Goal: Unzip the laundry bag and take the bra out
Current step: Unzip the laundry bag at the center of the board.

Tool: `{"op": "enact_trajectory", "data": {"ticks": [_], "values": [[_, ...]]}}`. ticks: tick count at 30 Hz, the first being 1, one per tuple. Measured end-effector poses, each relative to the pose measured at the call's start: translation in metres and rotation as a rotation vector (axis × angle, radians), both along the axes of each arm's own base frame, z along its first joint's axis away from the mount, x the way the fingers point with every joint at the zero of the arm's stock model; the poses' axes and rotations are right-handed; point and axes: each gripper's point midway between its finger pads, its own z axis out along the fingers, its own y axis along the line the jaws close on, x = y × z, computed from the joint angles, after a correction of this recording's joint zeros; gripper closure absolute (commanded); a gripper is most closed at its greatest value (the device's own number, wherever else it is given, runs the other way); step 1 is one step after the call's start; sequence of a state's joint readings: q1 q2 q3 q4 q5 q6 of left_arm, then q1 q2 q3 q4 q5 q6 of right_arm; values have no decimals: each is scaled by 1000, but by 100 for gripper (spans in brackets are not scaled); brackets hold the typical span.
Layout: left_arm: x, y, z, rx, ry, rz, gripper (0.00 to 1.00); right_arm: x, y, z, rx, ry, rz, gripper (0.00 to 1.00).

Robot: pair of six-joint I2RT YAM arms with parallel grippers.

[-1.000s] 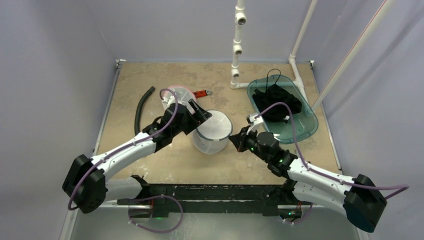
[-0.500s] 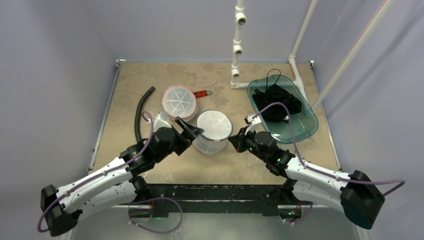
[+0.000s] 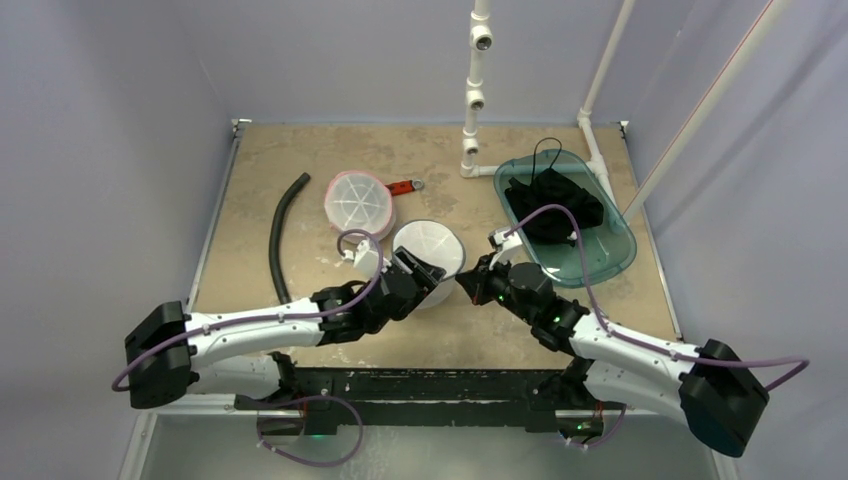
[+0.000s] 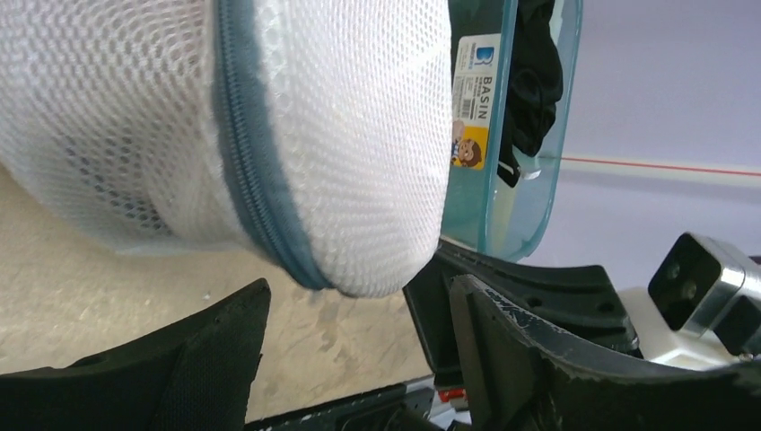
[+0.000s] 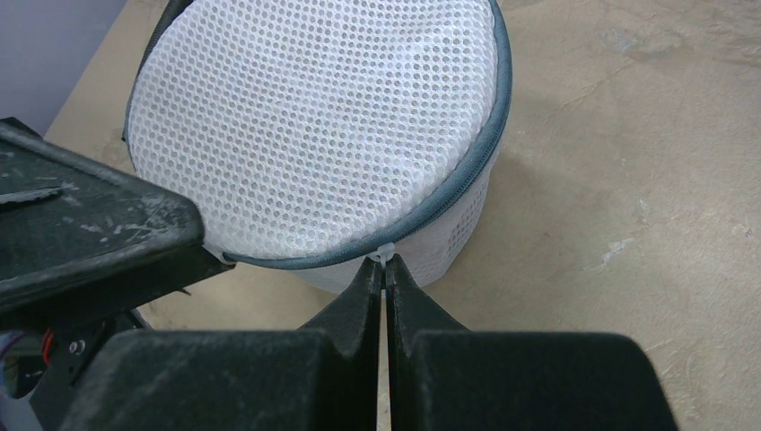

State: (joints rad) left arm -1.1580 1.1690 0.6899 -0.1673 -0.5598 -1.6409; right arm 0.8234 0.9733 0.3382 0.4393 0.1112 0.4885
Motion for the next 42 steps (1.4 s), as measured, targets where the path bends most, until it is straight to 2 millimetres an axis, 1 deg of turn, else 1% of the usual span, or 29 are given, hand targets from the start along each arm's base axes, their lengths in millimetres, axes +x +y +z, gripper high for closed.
{"op": "enact_trajectory", "data": {"ticks": [3,6,9,13,18,19,21,23,28,32,42], "values": [[8,-6,-1,-5,-9,33,39,-1,1,1,3,-3,9,100],[15,-8,-9,4,-6,55,47,-4,3,4,9,-11,33,100],[21,-5,-15,18,1,74,55,-9,7,11,23,-28,72,100],[30,2,-15,17,-2,105,68,-16,13,21,47,-57,127,100],[40,9,-11,11,-11,130,97,-26,20,23,45,-69,179,100],[42,9,-8,4,-15,132,100,-27,21,22,42,-69,184,100],[44,10,-2,-4,-25,125,100,-29,21,22,38,-67,187,100],[45,12,3,-4,-36,111,100,-28,20,25,42,-77,178,100],[50,19,17,-8,-63,70,100,-22,14,38,59,-113,126,100],[55,25,25,-7,-76,29,100,-15,8,41,54,-121,72,100],[54,27,17,43,-115,-142,100,0,-12,29,61,-44,-117,100]]}}
